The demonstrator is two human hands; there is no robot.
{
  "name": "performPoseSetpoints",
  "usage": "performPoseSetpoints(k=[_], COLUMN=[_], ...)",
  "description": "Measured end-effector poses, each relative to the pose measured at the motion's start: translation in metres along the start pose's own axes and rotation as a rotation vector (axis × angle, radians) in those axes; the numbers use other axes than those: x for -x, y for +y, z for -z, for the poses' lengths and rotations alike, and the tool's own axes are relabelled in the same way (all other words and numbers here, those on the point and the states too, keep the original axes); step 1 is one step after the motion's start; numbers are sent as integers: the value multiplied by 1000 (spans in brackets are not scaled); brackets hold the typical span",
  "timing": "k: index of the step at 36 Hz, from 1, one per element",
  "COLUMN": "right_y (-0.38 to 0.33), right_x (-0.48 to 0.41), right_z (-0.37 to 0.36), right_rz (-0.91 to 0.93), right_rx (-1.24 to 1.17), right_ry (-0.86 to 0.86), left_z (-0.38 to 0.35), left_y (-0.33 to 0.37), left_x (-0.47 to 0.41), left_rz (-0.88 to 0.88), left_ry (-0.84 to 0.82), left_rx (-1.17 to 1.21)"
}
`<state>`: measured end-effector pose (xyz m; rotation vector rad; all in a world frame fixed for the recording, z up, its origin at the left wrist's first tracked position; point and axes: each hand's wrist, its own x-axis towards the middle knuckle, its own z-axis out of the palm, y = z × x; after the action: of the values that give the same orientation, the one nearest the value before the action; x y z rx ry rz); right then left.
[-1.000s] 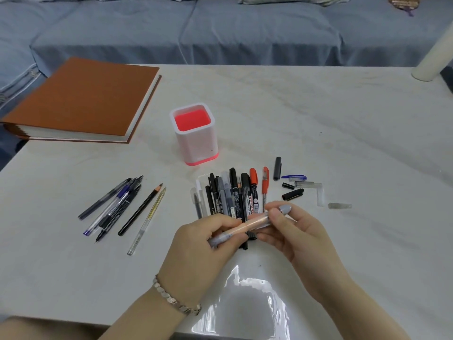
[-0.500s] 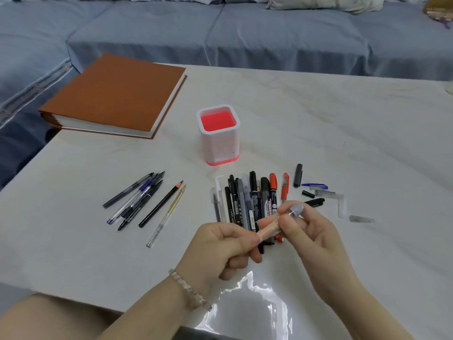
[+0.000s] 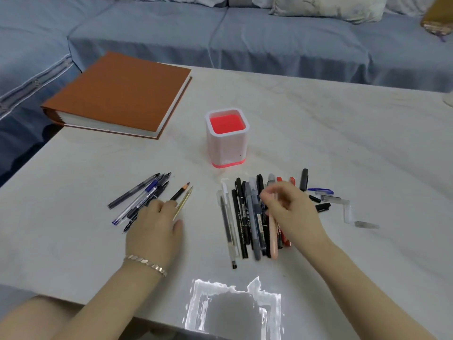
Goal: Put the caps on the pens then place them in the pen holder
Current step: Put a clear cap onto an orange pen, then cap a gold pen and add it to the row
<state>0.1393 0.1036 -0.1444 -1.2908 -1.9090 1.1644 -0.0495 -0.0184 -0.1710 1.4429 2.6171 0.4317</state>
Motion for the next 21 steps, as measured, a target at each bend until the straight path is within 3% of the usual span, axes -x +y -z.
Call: performPoseSetpoints(k=[7,11,16,21], right_y=[-9,-6,9,16], right_x=[-13,-7,3,10], right_z=[-36,-44,-35,-4], right_rz=[155,285,228,278], right_rx=[524,792,594,429], right_ry=[-270,-139,-241,-185], left_z=[-11,-14,-10,-7], left_y=[2,6,20,40], left_x=[2,0,0,2], left_rz=[39,75,75,-9], left_ry=[-68,-74,-79,-19], left_rx=[-5,42,215,382])
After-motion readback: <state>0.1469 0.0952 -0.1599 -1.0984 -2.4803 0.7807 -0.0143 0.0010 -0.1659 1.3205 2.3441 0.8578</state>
